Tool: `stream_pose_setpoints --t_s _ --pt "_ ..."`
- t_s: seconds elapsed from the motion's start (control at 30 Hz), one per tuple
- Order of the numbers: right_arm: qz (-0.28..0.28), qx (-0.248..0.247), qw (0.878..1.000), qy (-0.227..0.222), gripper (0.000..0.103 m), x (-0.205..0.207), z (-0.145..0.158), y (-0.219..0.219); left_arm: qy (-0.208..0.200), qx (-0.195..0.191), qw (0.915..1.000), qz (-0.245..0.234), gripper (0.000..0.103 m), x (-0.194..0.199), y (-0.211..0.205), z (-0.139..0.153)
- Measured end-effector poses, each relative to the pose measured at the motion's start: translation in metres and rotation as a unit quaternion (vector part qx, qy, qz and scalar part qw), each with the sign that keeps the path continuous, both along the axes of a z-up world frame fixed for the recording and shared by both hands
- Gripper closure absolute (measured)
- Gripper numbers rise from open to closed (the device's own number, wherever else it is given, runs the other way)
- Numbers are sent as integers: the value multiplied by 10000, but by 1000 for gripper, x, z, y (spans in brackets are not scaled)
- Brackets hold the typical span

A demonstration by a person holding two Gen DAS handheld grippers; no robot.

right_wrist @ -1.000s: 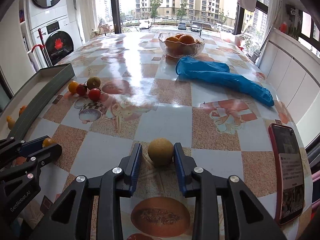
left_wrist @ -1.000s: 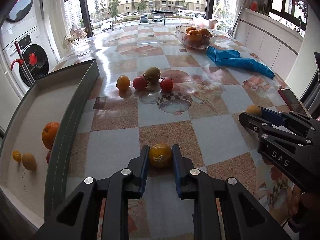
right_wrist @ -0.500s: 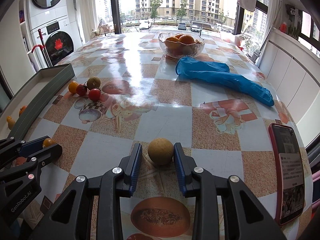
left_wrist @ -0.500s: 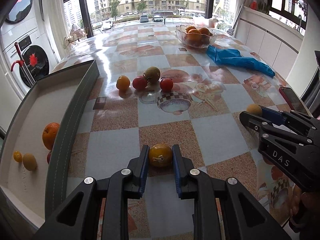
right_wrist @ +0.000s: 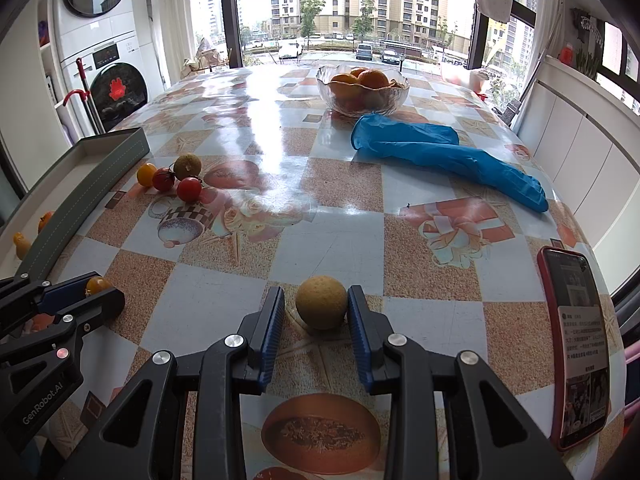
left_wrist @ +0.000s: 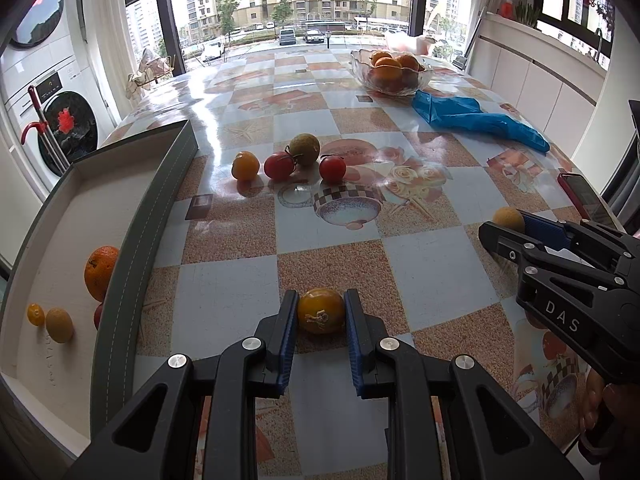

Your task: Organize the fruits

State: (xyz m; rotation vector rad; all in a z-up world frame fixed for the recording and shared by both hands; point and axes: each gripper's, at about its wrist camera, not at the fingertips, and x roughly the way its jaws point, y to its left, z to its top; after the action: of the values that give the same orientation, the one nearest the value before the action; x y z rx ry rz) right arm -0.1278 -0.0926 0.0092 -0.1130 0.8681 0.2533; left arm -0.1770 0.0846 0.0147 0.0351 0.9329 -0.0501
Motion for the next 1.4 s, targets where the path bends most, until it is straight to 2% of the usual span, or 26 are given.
stream_pose_setpoints --t_s 0.17,0.23,0.6,0.83,1.13,1.4 --pt "47 73 9999 145 69 2 3 -1 87 -129 9999 -30 80 1 3 2" --pt "92 168 9995 231 75 4 6 -1 29 -125 9999 -68 80 0 2 6" --pt "20 701 9968 381 75 8 25 3 -322 -326 9989 -35 80 -7 19 38" --pt "97 762 9963 393 75 8 36 16 -522 -414 9977 143 80 -10 42 51" --pt "740 937 9921 398 75 8 56 79 -704 -381 9945 682 80 -16 97 59" --pt "1558 1194 9786 623 75 4 64 166 -659 -306 9886 1318 80 -23 154 48"
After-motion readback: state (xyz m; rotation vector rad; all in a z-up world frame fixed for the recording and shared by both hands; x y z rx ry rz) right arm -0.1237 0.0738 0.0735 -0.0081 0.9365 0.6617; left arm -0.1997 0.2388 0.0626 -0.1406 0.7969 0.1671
